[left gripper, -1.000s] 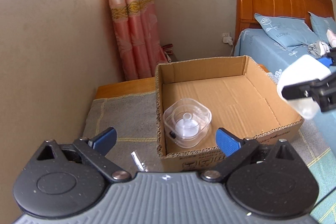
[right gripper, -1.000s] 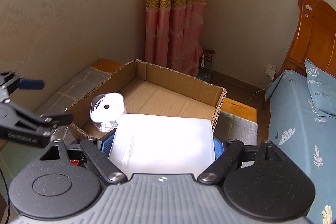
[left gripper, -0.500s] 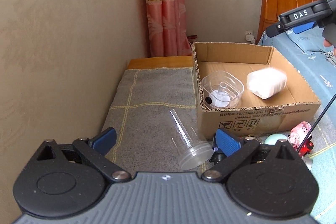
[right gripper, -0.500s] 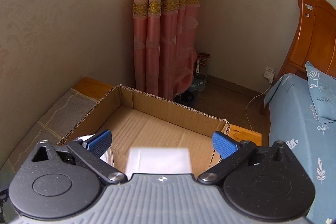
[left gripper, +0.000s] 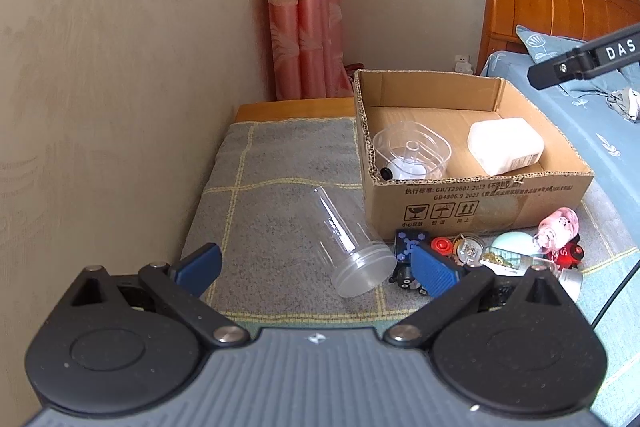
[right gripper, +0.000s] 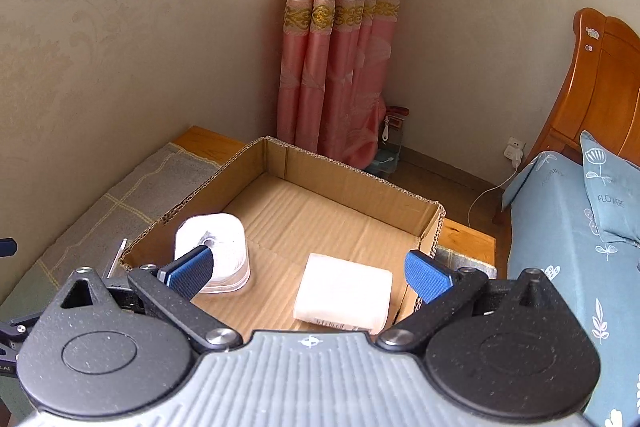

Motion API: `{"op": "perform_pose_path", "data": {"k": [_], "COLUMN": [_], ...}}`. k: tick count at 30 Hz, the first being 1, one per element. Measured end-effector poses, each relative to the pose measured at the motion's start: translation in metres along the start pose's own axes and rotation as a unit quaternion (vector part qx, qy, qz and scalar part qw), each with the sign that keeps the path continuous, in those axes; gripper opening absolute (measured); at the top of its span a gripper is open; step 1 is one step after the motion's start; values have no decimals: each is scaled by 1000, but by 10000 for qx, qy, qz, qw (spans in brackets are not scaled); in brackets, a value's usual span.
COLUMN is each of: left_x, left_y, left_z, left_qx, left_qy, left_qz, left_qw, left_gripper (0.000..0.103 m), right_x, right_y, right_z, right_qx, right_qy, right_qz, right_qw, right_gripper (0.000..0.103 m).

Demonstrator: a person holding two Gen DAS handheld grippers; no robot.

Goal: Organize rigid objects
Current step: 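Carry both held items into the cardboard box and open both tools, then withdraw both tools from the cardboard box back over the blanket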

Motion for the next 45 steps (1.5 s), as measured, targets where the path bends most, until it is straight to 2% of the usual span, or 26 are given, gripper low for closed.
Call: {"op": "perform_pose_path", "data": {"k": [8, 12, 19, 24, 26, 29, 32, 34, 37, 41, 45], "left_x": [-1, -11, -34, -52, -58, -54, -62, -73, -97, -127, -129], "left_y": [11, 7, -30, -59, -67, -79, -88, -92, -90, -84, -77], "left_z": [-2, -4, -7, 7, 4, -9, -25, -34, -44, -45, -46], "left_qx": [-125, -218, -254, -807, -742, -460, -264, -122, 154, 70, 152], "left_qy": [42, 137, 536, 874, 755, 521, -43, -243, -289, -523, -460], "left_qz": [-41, -34, 111, 96, 52, 206, 119, -60, -535, -1084, -1279], "left_qw": [9999, 9997, 9982, 9929, 9944, 9974, 9996, 9996, 9980, 9927, 9906], "left_gripper": [101, 101, 101, 101, 101, 101, 101, 101, 101, 101, 101], "right_x": [0, -2, 9, 15, 18, 21, 20, 18, 15, 15, 20], "right_y": [43, 66, 94, 110, 115, 120, 125, 125, 126, 127, 130], "right_z": [-31, -52, -64, -55, -47, -36, -27, -24, -24, -28, -32], "right_qx": [-121, -81, -54, -104, -226, -446, -587, -644, -679, -643, -548], "right_qy": [-94, -128, 10, 154, 192, 149, 115, 90, 14, -63, -45], "right_qz": [-121, -152, -52, -58, -59, -40, -60, -72, -64, -53, -21], "right_qw": [9998, 9998, 10000, 9998, 9995, 9989, 9982, 9979, 9977, 9979, 9985], "right_gripper": [103, 103, 103, 103, 103, 103, 103, 103, 103, 103, 103]}}
Point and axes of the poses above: each gripper's, at about its wrist camera, not at the fingertips, and x roughly against the way its jaws point, z to its right, y to its underside, the point moved 10 cm from there along -x, roughly the way its jaws point, and after that the axes turned 11 degrees about -z, right-handed, at the moved point
